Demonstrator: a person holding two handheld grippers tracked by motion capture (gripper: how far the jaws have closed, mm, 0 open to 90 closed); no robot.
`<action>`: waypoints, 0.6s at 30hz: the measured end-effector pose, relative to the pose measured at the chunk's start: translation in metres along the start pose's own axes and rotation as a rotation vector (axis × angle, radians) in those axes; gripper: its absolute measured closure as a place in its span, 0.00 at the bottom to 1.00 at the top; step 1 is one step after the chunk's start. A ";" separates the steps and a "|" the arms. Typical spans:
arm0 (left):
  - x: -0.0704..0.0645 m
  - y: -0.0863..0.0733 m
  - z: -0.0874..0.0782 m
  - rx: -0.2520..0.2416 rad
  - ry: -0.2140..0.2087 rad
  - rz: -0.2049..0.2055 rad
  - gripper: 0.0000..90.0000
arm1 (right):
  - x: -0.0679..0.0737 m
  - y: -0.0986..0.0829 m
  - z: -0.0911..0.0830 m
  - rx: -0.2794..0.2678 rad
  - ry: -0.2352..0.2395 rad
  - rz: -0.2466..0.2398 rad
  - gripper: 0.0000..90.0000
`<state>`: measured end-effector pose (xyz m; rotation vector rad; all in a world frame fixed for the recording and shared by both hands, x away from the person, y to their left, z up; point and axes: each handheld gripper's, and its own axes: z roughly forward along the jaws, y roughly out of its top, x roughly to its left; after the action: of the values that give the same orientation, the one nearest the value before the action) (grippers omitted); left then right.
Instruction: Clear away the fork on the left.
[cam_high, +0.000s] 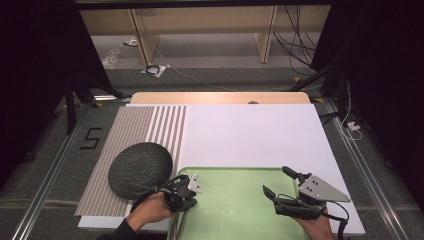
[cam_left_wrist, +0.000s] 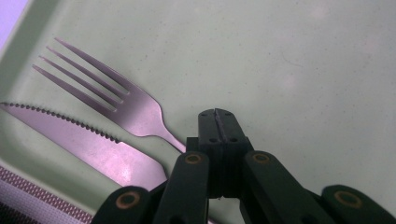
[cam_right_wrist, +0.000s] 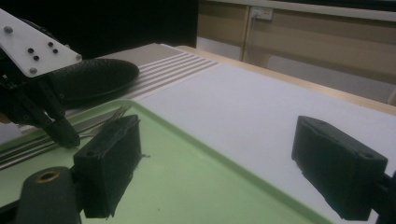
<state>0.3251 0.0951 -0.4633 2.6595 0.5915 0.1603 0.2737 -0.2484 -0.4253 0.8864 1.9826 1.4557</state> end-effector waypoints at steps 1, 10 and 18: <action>0.000 0.000 0.000 0.000 0.001 0.000 1.00 | 0.000 0.000 -0.001 0.008 -0.002 -0.001 0.18; 0.003 -0.003 -0.001 -0.003 0.005 -0.005 1.00 | 0.001 0.000 0.001 0.001 -0.001 -0.003 0.18; 0.008 -0.003 -0.017 -0.092 0.023 -0.024 0.88 | 0.000 0.000 0.000 0.002 -0.002 0.000 0.18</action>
<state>0.3278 0.1073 -0.4493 2.5639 0.6089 0.2064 0.2736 -0.2480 -0.4255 0.8880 1.9830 1.4525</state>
